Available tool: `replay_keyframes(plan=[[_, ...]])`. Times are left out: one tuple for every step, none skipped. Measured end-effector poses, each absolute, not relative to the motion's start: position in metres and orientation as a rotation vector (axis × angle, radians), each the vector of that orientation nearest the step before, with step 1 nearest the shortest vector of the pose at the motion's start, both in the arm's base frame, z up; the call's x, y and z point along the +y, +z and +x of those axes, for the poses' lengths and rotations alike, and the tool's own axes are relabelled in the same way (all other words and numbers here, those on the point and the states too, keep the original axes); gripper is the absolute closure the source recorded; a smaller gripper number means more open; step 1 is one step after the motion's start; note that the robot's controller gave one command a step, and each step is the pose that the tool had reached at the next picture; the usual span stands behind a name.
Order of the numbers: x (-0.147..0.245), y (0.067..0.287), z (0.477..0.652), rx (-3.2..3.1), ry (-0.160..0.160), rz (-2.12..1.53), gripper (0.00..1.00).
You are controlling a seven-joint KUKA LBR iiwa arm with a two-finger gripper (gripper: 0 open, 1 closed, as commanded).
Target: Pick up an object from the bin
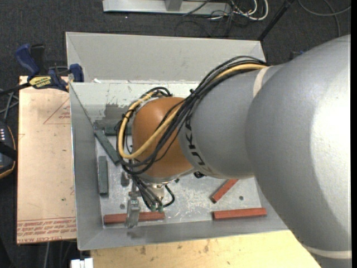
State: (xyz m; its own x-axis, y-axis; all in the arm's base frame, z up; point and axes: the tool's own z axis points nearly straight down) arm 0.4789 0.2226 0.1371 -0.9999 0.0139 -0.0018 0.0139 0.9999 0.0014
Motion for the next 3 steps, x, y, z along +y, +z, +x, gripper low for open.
replay_keyframes(plan=[[0.182, 0.071, 0.481, 3.11, 0.002, -0.389, 1.0], [0.182, 0.071, 0.481, 3.11, 0.002, -0.389, 1.0], [0.164, 0.203, 0.485, 3.121, 0.001, -0.341, 1.0]])
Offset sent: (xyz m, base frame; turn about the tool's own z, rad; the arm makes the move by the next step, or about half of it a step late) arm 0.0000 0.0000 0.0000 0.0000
